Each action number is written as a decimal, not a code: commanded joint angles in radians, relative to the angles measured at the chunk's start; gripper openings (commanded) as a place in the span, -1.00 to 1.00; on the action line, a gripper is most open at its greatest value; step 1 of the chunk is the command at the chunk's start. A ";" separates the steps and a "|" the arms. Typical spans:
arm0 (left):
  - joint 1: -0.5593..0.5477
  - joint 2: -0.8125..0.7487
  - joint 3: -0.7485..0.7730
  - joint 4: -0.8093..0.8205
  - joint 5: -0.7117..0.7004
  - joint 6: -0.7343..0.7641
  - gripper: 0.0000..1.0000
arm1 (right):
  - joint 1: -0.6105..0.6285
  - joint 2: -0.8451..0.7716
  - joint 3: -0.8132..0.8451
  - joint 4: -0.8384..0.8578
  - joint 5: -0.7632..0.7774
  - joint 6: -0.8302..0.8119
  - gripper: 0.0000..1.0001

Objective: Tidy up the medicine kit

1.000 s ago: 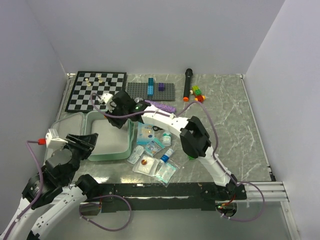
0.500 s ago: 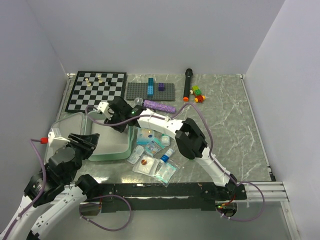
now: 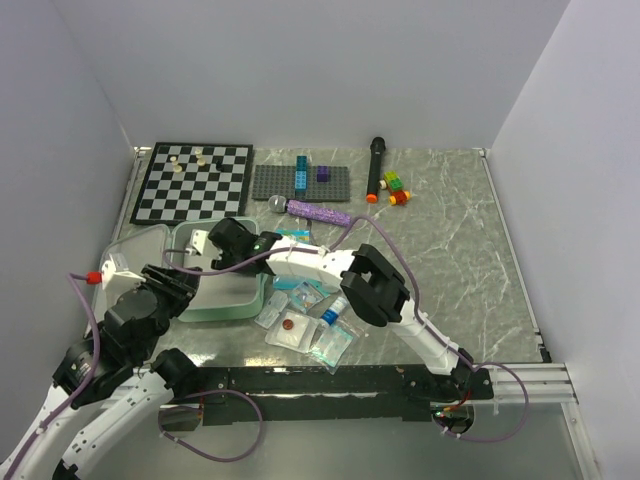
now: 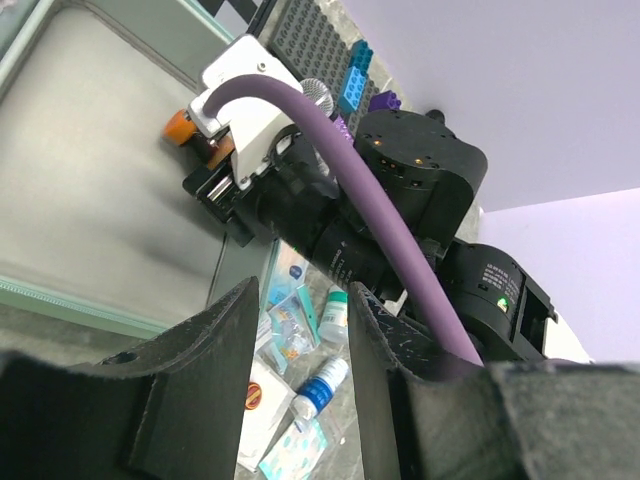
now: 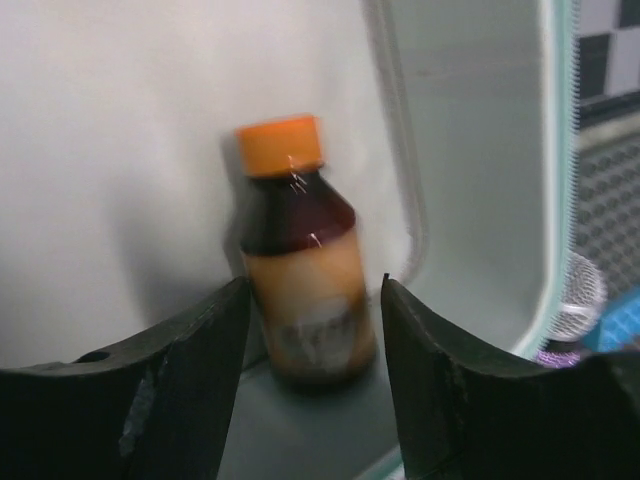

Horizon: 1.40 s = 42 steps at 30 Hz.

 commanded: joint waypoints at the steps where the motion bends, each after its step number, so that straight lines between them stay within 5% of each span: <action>1: 0.001 0.008 -0.006 0.036 0.018 0.011 -0.09 | -0.006 0.032 -0.021 0.076 0.136 -0.080 0.37; 3: 0.003 0.015 -0.006 0.036 0.019 0.011 -0.08 | -0.005 0.033 -0.017 0.068 0.139 -0.065 0.68; 5: 0.003 0.018 -0.005 0.033 0.019 0.011 -0.08 | -0.003 0.030 -0.009 0.059 0.137 -0.053 0.76; 16: 0.001 0.004 -0.006 0.059 0.027 0.018 -0.09 | 0.010 -0.144 -0.038 0.073 0.104 0.104 0.86; 21: 0.003 0.007 -0.006 0.067 0.022 0.023 -0.09 | 0.011 -0.241 -0.073 0.041 0.053 0.303 0.82; 26: 0.003 0.001 -0.028 0.082 0.027 0.026 -0.08 | -0.009 -0.552 -0.416 0.206 -0.013 0.548 0.80; 30: 0.003 0.004 -0.052 0.120 0.044 0.048 -0.07 | -0.023 -0.791 -0.609 0.185 0.030 0.644 0.82; 34: 0.001 0.031 -0.089 0.162 0.067 0.051 -0.07 | -0.146 -0.879 -0.702 -0.017 -0.016 0.838 0.79; 38: 0.003 0.065 -0.129 0.197 0.119 0.026 -0.07 | -0.275 -0.953 -0.975 0.043 -0.177 0.955 0.75; 42: 0.003 0.082 -0.183 0.248 0.173 0.020 -0.08 | -0.289 -0.939 -1.043 0.059 -0.185 0.960 0.75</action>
